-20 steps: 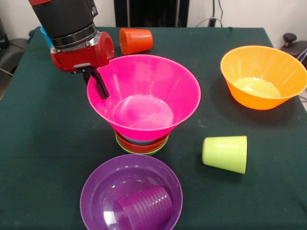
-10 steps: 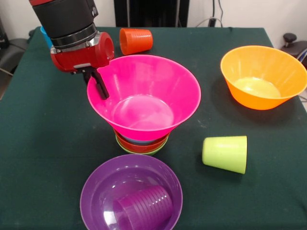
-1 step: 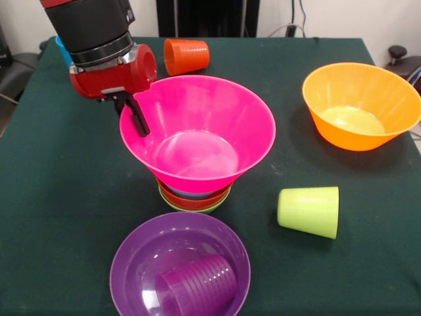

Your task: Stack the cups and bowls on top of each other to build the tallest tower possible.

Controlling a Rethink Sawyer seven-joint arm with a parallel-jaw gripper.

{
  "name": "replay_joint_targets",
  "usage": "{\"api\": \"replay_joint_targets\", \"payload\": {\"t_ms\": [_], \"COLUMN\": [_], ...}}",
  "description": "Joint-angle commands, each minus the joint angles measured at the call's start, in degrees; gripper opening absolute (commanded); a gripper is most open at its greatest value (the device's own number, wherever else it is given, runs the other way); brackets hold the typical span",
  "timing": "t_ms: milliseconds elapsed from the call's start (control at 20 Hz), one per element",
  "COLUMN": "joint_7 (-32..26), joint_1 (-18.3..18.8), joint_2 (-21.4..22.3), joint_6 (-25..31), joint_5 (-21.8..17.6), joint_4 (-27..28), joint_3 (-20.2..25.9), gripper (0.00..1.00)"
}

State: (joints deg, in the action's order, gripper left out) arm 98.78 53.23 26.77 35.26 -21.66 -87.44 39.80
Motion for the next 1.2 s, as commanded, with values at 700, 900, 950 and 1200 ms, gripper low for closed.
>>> {"api": "replay_joint_targets", "payload": {"t_ms": [700, 900, 950, 1200], "joint_7": [0.21, 0.32, 0.54, 1.03], "joint_1": [-1.32, -1.49, -1.59, -1.60], "joint_2": [-1.08, -1.04, -0.94, -0.59], "joint_6": [-3.59, -3.65, -3.41, -2.88], "joint_5": [-3.37, -3.42, -3.29, -2.78], "joint_4": [-2.16, -2.01, -1.96, -2.17], "joint_3": [-3.27, -3.40, -3.56, -3.68], "gripper": [0.00, 1.00, 1.00, 1.00]}}
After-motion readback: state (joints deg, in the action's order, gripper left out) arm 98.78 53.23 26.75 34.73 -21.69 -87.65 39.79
